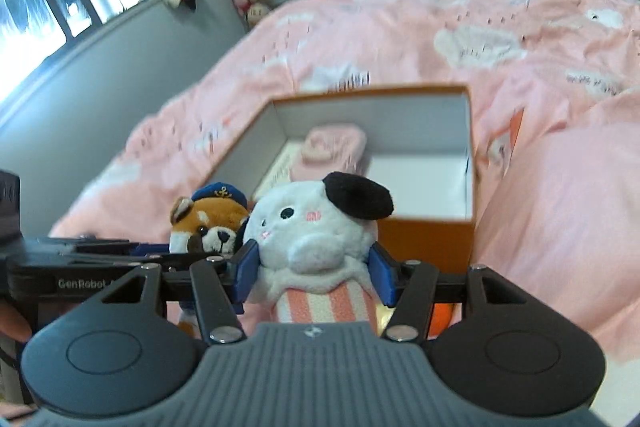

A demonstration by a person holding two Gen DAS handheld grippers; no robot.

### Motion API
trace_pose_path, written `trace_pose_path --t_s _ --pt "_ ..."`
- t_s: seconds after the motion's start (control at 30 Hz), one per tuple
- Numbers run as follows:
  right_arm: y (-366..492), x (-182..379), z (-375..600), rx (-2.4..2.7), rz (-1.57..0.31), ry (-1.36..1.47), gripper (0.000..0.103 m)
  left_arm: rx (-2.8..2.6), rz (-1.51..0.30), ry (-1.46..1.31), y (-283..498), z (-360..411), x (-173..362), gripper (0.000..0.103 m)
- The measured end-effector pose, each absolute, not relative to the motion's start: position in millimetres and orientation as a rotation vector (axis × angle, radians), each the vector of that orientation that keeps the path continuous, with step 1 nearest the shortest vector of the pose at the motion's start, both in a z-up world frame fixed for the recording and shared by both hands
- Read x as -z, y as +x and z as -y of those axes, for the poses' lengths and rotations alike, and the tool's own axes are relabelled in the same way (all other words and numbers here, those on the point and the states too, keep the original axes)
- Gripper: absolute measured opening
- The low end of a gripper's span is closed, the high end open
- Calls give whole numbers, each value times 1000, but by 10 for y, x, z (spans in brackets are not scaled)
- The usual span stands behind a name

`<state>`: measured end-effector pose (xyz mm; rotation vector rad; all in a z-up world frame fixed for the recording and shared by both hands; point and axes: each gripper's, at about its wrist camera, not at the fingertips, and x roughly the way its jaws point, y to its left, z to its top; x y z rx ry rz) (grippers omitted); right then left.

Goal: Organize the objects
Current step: 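Carry both plushes over the orange box and lower them inside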

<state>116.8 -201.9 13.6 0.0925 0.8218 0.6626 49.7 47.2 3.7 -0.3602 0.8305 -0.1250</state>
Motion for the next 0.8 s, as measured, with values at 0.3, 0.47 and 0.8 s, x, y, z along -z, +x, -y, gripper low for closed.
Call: trace_pose_path --t_s 0.3,0.47,0.8 --pt "1522 -525 2115 -603 -734 188 59 166 -737 -342 957 -465 -426 47" --pt "1860 -560 2097 -534 -726 201 60 197 -752 -380 1366 -508 -389 47" --pt "2525 -243 1914 -396 -776 109 60 189 -829 -470 2071 -490 58 47"
